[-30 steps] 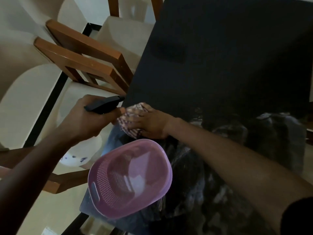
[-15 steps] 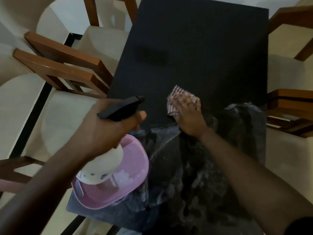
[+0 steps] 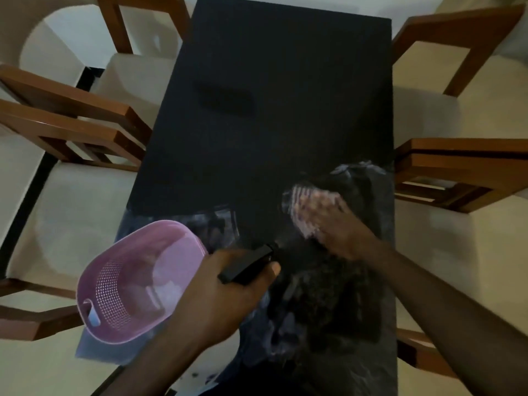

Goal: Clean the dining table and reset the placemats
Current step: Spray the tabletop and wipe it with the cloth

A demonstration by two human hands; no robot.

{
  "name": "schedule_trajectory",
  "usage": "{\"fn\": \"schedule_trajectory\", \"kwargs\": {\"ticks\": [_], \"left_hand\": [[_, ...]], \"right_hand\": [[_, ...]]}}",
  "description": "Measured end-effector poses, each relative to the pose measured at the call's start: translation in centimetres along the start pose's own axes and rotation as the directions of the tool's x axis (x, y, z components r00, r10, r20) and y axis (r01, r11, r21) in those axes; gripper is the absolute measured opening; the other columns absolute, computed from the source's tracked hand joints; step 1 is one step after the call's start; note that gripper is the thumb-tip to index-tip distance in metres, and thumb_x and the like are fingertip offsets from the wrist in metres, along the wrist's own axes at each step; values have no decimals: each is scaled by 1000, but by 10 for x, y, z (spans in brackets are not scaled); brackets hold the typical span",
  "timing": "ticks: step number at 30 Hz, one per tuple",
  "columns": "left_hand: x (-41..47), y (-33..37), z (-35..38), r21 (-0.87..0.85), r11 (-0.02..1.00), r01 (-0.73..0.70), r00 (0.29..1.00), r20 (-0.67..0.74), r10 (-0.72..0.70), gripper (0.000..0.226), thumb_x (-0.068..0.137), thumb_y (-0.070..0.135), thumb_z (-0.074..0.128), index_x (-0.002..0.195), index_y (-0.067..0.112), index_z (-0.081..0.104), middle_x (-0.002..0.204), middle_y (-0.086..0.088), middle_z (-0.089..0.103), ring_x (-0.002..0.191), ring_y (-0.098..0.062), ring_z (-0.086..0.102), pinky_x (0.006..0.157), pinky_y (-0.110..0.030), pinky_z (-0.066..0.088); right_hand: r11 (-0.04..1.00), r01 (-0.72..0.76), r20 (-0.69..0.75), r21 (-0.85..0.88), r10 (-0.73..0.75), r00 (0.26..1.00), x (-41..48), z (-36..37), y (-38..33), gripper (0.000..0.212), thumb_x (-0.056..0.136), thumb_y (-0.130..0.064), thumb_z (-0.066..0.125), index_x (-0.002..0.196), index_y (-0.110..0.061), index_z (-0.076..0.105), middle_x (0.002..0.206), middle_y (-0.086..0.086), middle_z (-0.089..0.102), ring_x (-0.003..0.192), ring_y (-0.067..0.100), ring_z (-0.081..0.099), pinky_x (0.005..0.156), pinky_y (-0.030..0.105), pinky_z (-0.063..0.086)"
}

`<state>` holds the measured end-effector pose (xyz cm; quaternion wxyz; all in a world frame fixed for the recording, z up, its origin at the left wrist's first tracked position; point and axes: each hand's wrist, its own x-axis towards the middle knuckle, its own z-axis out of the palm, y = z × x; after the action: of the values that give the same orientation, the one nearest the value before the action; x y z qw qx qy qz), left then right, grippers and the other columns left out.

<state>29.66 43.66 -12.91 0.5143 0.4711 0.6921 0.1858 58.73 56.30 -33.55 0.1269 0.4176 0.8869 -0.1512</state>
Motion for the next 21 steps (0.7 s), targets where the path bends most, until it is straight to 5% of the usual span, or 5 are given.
{"fn": "schedule_trajectory", "kwargs": {"ticks": [5, 9, 15, 18, 21], "left_hand": [[-7, 3, 23, -20, 1000, -2, 1000, -6, 1, 36, 93, 45, 74, 74, 16, 65, 60, -8, 62, 48, -13, 50, 52, -36, 42], [-3, 3, 32, -46, 999, 7, 999, -41, -9, 30, 95, 39, 75, 76, 17, 72, 61, -1, 68, 43, -8, 54, 49, -31, 47], [14, 6, 49, -84, 996, -28, 997, -74, 22, 27, 100, 26, 71, 73, 23, 66, 56, 8, 61, 49, -5, 54, 49, -19, 43], [22, 6, 54, -99, 994, -36, 996, -81, 28, 33, 99, 32, 70, 68, 26, 61, 55, 4, 55, 50, -6, 49, 53, -23, 41], [29, 5, 61, -73, 997, -32, 993, -116, 23, 36, 97, 37, 71, 65, 30, 58, 54, 3, 51, 51, -8, 48, 57, -31, 42]], "right_hand": [[888, -362, 44, 283, 364, 930, 75, -37, -3, 61, 108, -49, 26, 165, -44, 4, 174, -14, -10, 160, 19, -18, 126, 63, -7], [990, -49, -14, 131, 51, 999, 55, -16, -56, 63, 106, -48, 22, 167, -36, 12, 176, -7, 4, 162, 25, -6, 123, 69, 3], [941, 334, 7, -49, -334, 943, -60, 42, -87, 66, 102, -43, 47, 163, -31, 24, 172, -3, 20, 162, 28, 6, 123, 67, 14], [920, 371, 75, -125, -364, 928, -87, 41, -43, 70, 99, -47, 47, 164, -36, 24, 172, -7, 23, 161, 28, 11, 126, 59, 4], [976, 189, 27, -108, -188, 982, -75, 23, 12, 70, 97, -44, 44, 164, -37, 24, 172, -6, 22, 160, 28, 17, 127, 54, 0]]}}
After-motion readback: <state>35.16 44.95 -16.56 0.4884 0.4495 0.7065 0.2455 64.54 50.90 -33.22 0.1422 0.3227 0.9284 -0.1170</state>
